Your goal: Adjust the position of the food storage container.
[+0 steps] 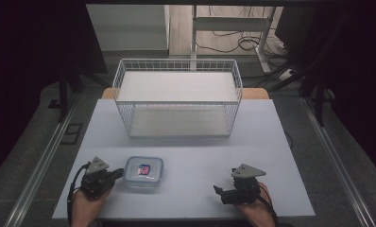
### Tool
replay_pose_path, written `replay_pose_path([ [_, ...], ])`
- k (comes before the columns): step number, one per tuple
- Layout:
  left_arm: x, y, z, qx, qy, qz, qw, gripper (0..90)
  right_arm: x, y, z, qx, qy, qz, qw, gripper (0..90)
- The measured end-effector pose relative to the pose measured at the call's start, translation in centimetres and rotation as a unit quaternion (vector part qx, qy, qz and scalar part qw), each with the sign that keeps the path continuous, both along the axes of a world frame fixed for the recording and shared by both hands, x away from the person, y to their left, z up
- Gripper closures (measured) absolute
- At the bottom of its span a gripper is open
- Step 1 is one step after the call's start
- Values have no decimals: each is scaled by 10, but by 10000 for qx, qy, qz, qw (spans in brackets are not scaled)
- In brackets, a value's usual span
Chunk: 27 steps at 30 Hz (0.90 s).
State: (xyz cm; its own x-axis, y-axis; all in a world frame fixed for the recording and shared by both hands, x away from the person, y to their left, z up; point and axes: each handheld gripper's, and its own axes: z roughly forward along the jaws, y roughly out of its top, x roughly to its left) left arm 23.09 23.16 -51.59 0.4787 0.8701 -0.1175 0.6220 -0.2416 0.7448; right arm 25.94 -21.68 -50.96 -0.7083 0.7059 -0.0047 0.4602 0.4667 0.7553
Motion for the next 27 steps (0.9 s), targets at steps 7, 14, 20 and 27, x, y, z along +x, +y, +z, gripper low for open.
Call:
replay_pose_path([
  [7, 12, -35, 2, -9, -65, -287, 9996, 900, 0, 1, -1, -24, 22, 67, 10000, 73],
  [14, 25, -68, 2, -65, -134, -672, 9976, 900, 0, 1, -1, -18, 40, 96, 9999, 74],
  [20, 32, -94, 0, -256, -168, -1002, 9945, 900, 0, 1, -2, -58, 46, 119, 9999, 75],
  [27, 31, -82, 4, -479, -33, -943, 9944, 639, -1, 0, 0, -72, 56, 148, 9998, 82],
])
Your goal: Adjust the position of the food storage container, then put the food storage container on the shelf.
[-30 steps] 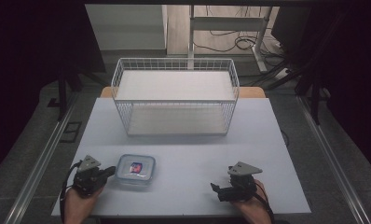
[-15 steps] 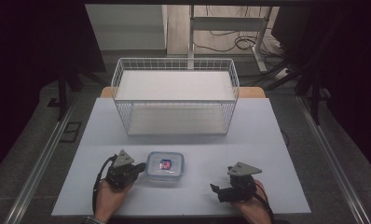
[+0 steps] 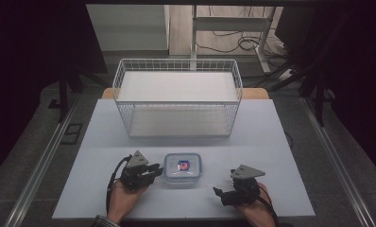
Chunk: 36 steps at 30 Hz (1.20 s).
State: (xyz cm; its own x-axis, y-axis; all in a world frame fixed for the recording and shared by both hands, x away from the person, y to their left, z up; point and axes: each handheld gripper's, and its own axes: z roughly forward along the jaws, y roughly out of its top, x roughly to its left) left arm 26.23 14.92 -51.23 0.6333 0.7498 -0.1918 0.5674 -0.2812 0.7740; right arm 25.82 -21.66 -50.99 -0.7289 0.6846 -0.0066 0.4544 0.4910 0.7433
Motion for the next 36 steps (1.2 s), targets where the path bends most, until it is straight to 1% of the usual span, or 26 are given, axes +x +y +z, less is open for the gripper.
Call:
replay_pose_path([
  [1, 0, 0, 0, 0, 0, 0, 10000, 546, 0, 0, 0, 0, 0, 0, 10000, 82],
  [2, 0, 4, 0, -33, -11, 47, 10000, 546, 0, 0, 0, 11, 13, 6, 10000, 84],
  [3, 1, 10, -1, -148, 60, 90, 9998, 393, 0, 0, -1, 55, 49, 28, 10000, 86],
  [4, 1, 10, -1, -148, 60, 90, 9998, 346, 0, 0, -1, 55, 49, 28, 10000, 86],
  [5, 1, 14, -1, -236, 92, 121, 9996, 254, 1, 0, -1, 138, 79, 26, 9999, 87],
  [6, 1, 16, -1, -278, 92, 162, 9994, 254, 1, 0, -1, 138, 79, 26, 9999, 87],
  [7, 2, 17, 0, -328, 143, 167, 9992, 181, 1, 0, -1, 235, 46, 30, 9997, 87],
  [8, 2, 20, 0, -503, 194, 64, 9985, 162, 2, 1, -1, 277, 32, 9, 9996, 87],
  [9, 2, 20, 0, -503, 194, 64, 9985, 148, 2, 1, -1, 326, 17, 2, 9995, 86],
  [12, 2, 19, -1, -615, 215, -162, 9977, 121, 3, 3, 0, 372, 26, 12, 9993, 86],
  [14, 2, 17, -3, -583, 68, -341, 9977, 97, 5, 7, 1, 473, 105, 90, 9988, 80],
  [15, 1, 15, -3, -488, -83, -376, 9981, 83, 6, 10, 4, 548, 150, 196, 9982, 65],
  [16, 0, 14, -3, -434, -186, -396, 9981, 83, 6, 10, 4, 548, 150, 196, 9982, 65],
  [17, 1, 12, -4, -526, -268, -398, 9975, 76, 7, 12, 6, 598, 157, 226, 9978, 60],
  [19, 2, 11, -4, -597, -320, -336, 9971, 41, 12, 15, 13, 931, 331, 286, 9947, 41],
  [20, 2, 11, -4, -597, -320, -336, 9971, 40, 12, 15, 13, 931, 331, 286, 9947, 41],
  [21, 3, 9, -2, -524, -326, -283, 9977, 40, 14, 16, 13, 981, 350, 294, 9941, 38],
  [22, 4, 8, 0, -442, -271, -313, 9982, 39, 16, 18, 16, 1037, 396, 323, 9933, 37],
  [23, 5, 7, 2, -370, -208, -351, 9985, 48, 19, 22, 19, 1013, 405, 357, 9934, 32],
  [25, 8, 5, 5, -363, -139, -406, 9984, 52, 23, 28, 22, 890, 312, 391, 9948, 20],
  [27, 12, 2, 9, -316, -68, -379, 9988, 36, 29, 36, 25, 777, 300, 402, 9957, 5],
  [28, 15, 2, 10, -307, -62, -400, 9987, 27, 33, 41, 26, 780, 329, 385, 9957, 1],
  [31, 24, -4, 11, -360, 75, -406, 9985, 19, 43, 51, 27, 771, 525, 354, 9950, 0],
  [33, 31, -10, 10, -261, 111, -461, 9985, 23, 50, 58, 25, 786, 705, 372, 9937, 0],
  [35, 39, -19, 5, -210, 152, -528, 9983, 27, 60, 67, 21, 632, 827, 413, 9937, 20],
  [36, 39, -19, 5, -210, 152, -528, 9983, 28, 60, 67, 21, 632, 827, 413, 9937, 20],
])
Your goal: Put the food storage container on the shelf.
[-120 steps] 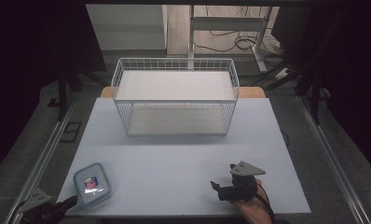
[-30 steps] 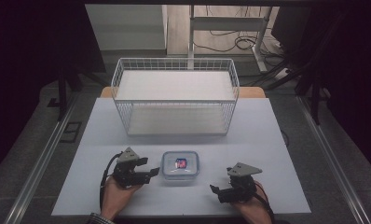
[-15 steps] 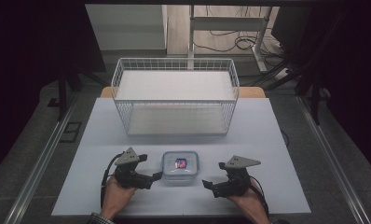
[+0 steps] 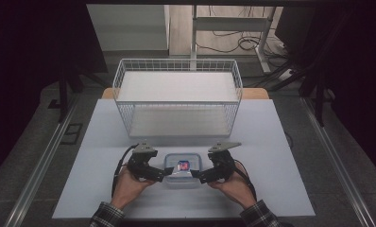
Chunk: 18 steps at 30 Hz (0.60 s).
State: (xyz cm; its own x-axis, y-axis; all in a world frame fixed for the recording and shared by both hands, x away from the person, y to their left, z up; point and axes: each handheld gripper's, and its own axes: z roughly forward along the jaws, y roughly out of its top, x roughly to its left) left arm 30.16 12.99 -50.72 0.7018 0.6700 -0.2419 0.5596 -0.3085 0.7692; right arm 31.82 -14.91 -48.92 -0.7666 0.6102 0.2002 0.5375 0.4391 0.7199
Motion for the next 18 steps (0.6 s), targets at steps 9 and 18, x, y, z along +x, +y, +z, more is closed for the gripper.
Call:
replay_pose_path([
  [9, 0, -7, -19, -273, 529, -496, 9970, 107, 12, 5, -19, 148, 832, 353, 9958, 156],
  [18, -16, 12, -12, -556, 484, -337, 9967, 388, -5, -6, -14, 94, 740, 526, 9958, 369],
])
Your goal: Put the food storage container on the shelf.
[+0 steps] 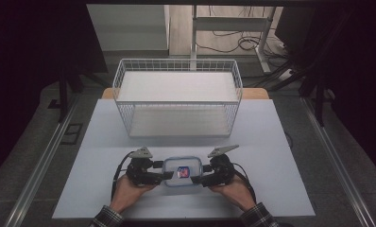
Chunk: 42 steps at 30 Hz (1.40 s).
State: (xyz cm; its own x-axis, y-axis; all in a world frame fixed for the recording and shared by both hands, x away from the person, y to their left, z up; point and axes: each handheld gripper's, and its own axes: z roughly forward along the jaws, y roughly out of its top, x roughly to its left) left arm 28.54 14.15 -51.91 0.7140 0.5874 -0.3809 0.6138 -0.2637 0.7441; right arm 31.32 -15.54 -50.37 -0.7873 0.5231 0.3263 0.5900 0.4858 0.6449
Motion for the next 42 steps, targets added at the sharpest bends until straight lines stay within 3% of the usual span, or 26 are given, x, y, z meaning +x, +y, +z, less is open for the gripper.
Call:
replay_pose_path([
  [4, -3, 0, -8, -109, 237, -82, 9996, 377, 1, -7, 0, 126, 153, 6, 9998, 419],
  [7, -4, -1, -9, -103, 231, -92, 9996, 360, 2, -13, 0, 275, 297, 42, 9992, 466],
  [10, -7, 0, -8, -127, 256, -75, 9996, 420, 2, -17, 0, 405, 389, 18, 9984, 512],
  [16, -10, 11, -10, -499, 423, -34, 9979, 526, 2, -19, 3, 529, 417, 11, 9977, 552],
  [23, -3, 18, -15, -824, 686, -90, 9942, 552, 1, -18, 5, 586, 341, -82, 9977, 556],
  [28, -1, 19, -14, -956, 698, -154, 9929, 560, 1, -20, 6, 675, 345, -107, 9971, 559],
  [32, 1, 25, -8, -1257, 721, -133, 9894, 586, 3, -24, 9, 848, 390, -120, 9956, 559],
  [34, 2, 24, -4, -1188, 650, -116, 9907, 584, 3, -23, 12, 901, 358, -127, 9952, 561],
  [42, 6, 27, 21, -1271, 414, -31, 9910, 578, 7, -24, 34, 1147, 195, -110, 9931, 574],
])
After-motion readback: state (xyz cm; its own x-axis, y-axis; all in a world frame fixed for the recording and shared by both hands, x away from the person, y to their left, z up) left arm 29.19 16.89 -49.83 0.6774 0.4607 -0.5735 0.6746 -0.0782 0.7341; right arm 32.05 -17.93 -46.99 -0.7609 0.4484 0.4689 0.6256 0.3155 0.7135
